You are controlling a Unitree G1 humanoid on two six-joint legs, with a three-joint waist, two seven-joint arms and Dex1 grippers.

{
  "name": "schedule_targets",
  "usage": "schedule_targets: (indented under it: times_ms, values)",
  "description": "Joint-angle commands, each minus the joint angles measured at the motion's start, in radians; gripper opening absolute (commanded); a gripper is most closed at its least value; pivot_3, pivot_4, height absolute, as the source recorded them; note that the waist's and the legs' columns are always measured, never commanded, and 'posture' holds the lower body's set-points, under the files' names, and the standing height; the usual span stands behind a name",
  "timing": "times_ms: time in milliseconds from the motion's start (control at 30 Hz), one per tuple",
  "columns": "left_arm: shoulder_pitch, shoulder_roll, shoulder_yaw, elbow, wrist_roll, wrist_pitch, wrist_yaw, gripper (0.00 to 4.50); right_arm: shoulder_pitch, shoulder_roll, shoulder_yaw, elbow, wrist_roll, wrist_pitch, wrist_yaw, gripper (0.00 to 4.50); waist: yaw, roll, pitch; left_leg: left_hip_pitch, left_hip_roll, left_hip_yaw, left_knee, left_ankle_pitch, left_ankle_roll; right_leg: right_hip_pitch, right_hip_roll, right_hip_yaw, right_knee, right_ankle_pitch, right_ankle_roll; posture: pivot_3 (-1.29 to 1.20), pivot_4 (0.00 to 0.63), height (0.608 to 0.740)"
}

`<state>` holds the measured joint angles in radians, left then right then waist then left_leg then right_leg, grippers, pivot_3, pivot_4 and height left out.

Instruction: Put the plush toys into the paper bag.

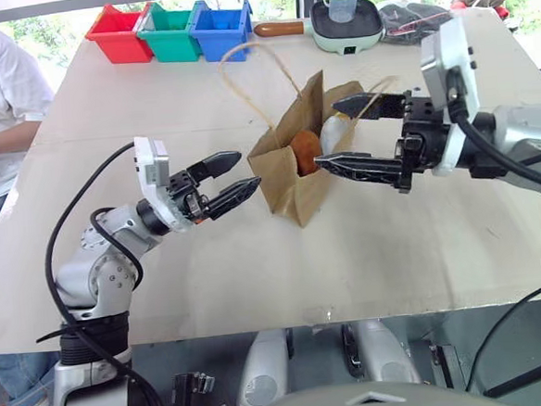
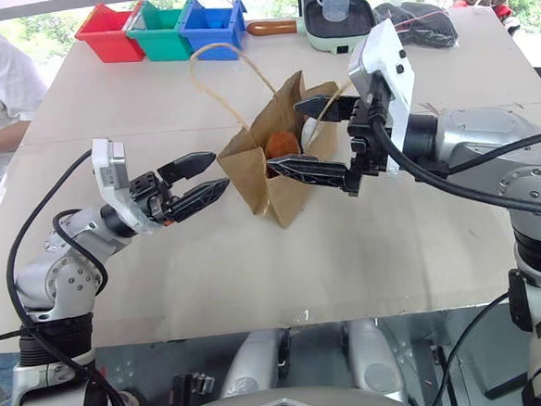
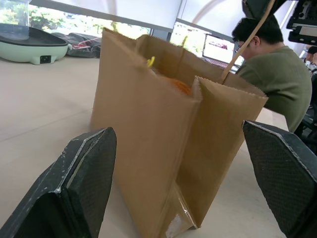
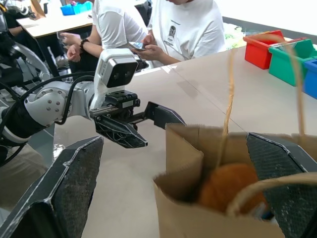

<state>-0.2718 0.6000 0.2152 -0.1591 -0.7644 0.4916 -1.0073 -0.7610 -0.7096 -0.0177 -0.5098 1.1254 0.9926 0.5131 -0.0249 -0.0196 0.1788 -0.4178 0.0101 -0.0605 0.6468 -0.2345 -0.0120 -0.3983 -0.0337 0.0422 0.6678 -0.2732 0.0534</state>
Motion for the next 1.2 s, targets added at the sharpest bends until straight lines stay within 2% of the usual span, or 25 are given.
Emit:
schedule_targets:
  times_ms: [33, 333, 633, 733, 767, 800, 867, 900, 933, 1000, 1033, 1067, 1200]
  values:
    - [0.016, 0.013, 0.018, -0.041, 0.002, -0.019, -0.005, 4.38, -0.019, -0.017, -0.031, -0.014, -0.001, -0.01, 0.03, 4.5, 0.001, 0.0, 0.0, 0.0, 0.0, 0.0, 0.0, 0.0, 0.0, 0.0, 0.0, 0.0, 0.0, 0.0, 0.0, 0.0, 0.15, 0.74]
    - [0.033, 0.002, -0.011, -0.068, 0.019, -0.021, -0.01, 4.38, 0.037, -0.168, -0.067, -0.022, -0.035, 0.033, 0.098, 4.5, 0.011, 0.0, 0.0, 0.0, 0.0, 0.001, 0.0, 0.0, 0.0, 0.0, 0.0, -0.001, 0.0, 0.0, 0.0, 0.0, 0.15, 0.74]
    - [0.006, -0.002, -0.028, -0.036, 0.028, -0.032, -0.019, 4.38, 0.07, -0.194, -0.1, -0.018, -0.025, 0.07, 0.051, 4.5, 0.011, 0.0, 0.0, 0.001, 0.0, 0.001, 0.0, 0.0, 0.0, 0.0, 0.001, -0.001, 0.0, 0.0, 0.0, 0.0, 0.15, 0.74]
    - [-0.006, -0.005, -0.044, -0.027, 0.042, -0.035, -0.024, 4.38, 0.203, -0.242, -0.019, -0.067, -0.178, -0.022, 0.122, 4.5, 0.017, 0.0, 0.0, 0.0, -0.001, 0.002, 0.0, 0.0, 0.0, 0.001, 0.0, -0.002, 0.0, 0.0, 0.0, 0.0, 0.15, 0.74]
    - [-0.011, -0.007, -0.051, -0.025, 0.049, -0.037, -0.025, 4.5, 0.231, -0.229, 0.008, -0.069, -0.219, -0.056, 0.13, 4.0, 0.016, -0.001, 0.0, 0.0, 0.0, 0.001, 0.001, 0.0, 0.0, 0.002, 0.0, -0.003, -0.001, 0.0, 0.0, 0.0, 0.15, 0.74]
    - [-0.013, -0.004, -0.067, -0.027, 0.074, -0.047, -0.021, 4.5, 0.254, -0.197, 0.053, -0.059, -0.28, -0.106, 0.124, 3.78, 0.014, -0.001, -0.001, 0.0, -0.001, 0.002, 0.001, 0.0, 0.0, 0.002, 0.0, -0.002, -0.001, 0.0, 0.0, 0.0, 0.15, 0.74]
    - [-0.017, 0.001, -0.099, -0.031, 0.113, -0.059, -0.02, 4.5, 0.283, -0.14, 0.143, -0.023, -0.401, -0.19, 0.116, 2.78, 0.007, 0.0, 0.0, 0.0, -0.001, 0.002, 0.001, 0.0, 0.0, 0.002, 0.001, -0.001, -0.001, 0.0, 0.0, 0.0, 0.15, 0.74]
    - [-0.019, 0.0, -0.109, -0.035, 0.123, -0.063, -0.021, 4.5, 0.287, -0.113, 0.179, -0.004, -0.452, -0.223, 0.114, 2.46, 0.003, 0.0, 0.0, 0.002, -0.001, 0.002, 0.001, 0.0, 0.0, 0.002, 0.001, 0.0, -0.001, 0.0, 0.0, 0.0, 0.15, 0.74]
    - [-0.022, -0.002, -0.118, -0.04, 0.131, -0.063, -0.015, 4.5, 0.28, -0.075, 0.208, 0.02, -0.491, -0.247, 0.104, 1.83, 0.001, 0.0, 0.0, 0.002, -0.001, 0.002, 0.001, 0.0, 0.0, 0.002, 0.002, 0.0, 0.0, 0.0, 0.0, 0.0, 0.15, 0.74]
    - [-0.03, -0.009, -0.134, -0.049, 0.145, -0.065, 0.001, 4.5, 0.256, 0.021, 0.238, 0.071, -0.53, -0.278, 0.078, 1.04, -0.002, 0.0, 0.0, 0.002, -0.001, 0.002, 0.002, 0.0, 0.0, 0.002, 0.002, 0.0, 0.001, 0.0, 0.0, 0.0, 0.15, 0.74]
    - [-0.031, -0.014, -0.144, -0.064, 0.154, -0.063, 0.015, 4.5, 0.243, 0.078, 0.242, 0.096, -0.533, -0.287, 0.068, 0.42, -0.003, 0.0, 0.0, 0.003, -0.001, 0.002, 0.002, 0.0, 0.0, 0.002, 0.003, 0.0, 0.001, 0.0, 0.0, 0.0, 0.15, 0.74]
    - [-0.031, -0.016, -0.151, -0.074, 0.16, -0.061, 0.024, 4.5, 0.235, 0.116, 0.241, 0.113, -0.536, -0.292, 0.066, 0.05, -0.004, 0.0, 0.0, 0.002, -0.001, 0.001, 0.002, 0.0, 0.0, 0.001, 0.002, 0.0, 0.002, 0.0, 0.0, 0.0, 0.15, 0.74]
    - [-0.022, -0.041, -0.173, -0.124, 0.224, -0.054, 0.133, 4.5, 0.206, 0.226, 0.263, 0.166, -0.572, -0.302, 0.08, 0.05, -0.002, 0.0, 0.0, 0.002, -0.001, -0.001, 0.003, 0.0, 0.0, 0.001, 0.002, 0.0, 0.004, 0.0, 0.0, 0.0, 0.15, 0.74]
